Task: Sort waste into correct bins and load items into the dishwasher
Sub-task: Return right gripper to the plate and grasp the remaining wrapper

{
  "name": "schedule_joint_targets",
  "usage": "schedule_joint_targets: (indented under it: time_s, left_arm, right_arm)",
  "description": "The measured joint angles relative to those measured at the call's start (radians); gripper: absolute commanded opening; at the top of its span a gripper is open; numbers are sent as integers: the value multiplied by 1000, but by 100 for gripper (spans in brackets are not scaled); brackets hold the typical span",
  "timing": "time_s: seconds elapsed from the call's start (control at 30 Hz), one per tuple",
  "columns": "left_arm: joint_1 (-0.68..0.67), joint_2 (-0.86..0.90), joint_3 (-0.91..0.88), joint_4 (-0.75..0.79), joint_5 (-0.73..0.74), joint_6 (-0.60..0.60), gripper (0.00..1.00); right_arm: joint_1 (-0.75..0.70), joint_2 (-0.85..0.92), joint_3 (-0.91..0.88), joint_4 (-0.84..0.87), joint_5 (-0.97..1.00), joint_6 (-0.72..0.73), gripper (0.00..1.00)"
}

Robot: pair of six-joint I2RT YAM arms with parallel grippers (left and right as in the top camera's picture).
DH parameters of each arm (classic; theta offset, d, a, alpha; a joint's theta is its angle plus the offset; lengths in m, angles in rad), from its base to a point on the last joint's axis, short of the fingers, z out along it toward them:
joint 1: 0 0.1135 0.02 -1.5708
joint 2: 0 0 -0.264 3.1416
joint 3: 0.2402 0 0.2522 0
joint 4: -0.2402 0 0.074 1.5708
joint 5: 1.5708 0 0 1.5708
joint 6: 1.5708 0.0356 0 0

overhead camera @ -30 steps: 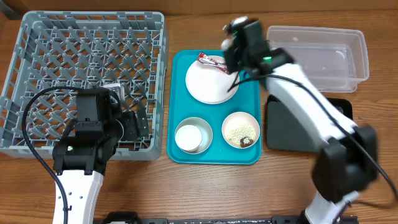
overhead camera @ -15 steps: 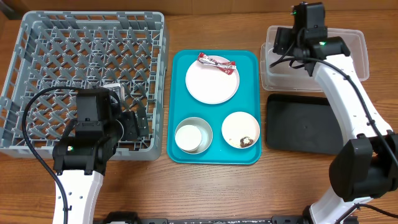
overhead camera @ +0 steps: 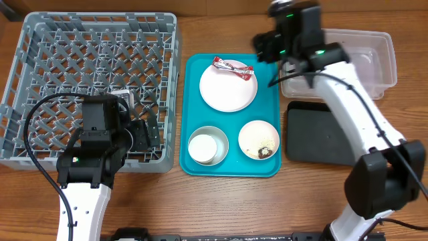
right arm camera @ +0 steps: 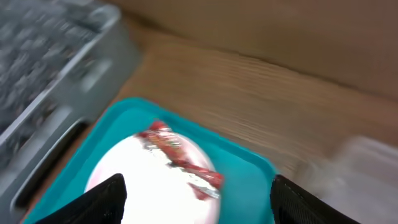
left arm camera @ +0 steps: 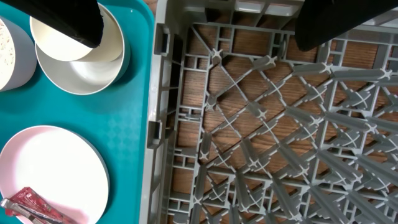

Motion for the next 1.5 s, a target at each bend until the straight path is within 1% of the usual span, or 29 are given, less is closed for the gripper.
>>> schedule_joint_targets:
  time_s: [0.1, 0.2, 0.3, 0.7, 0.83, 1.03, 1.17, 1.37, 1.5]
  left_arm:
    - [0, 0, 0, 0, 0, 0, 100]
    - [0, 0, 0, 0, 0, 0, 100]
    - [0, 0, 0, -3, 0, 0, 100]
    - [0, 0, 0, -16, 0, 0, 100]
    - [0, 0, 0, -19, 0, 0, 100]
    - [0, 0, 0, -19, 0, 0, 100]
    - [0, 0, 0, -19, 0, 0, 100]
    - [0, 0, 0, -19, 0, 0, 100]
    - [0, 0, 0, -19, 0, 0, 100]
  right_arm:
    - [56, 39, 0, 33, -7, -90, 74]
    - [81, 93, 0, 75, -10, -142, 77]
    - [84, 157, 0, 124, -9, -174, 77]
    - [82, 310, 0, 233, -6, -202, 76]
    - [82, 344, 0, 236, -6, -205, 76]
    - [82, 379, 0, 233, -6, -209, 60]
    - [82, 381, 0, 224, -6, -210, 46]
    - [82, 381, 0, 204, -6, -211, 30]
    - [82, 381, 0, 195, -6, -215, 11]
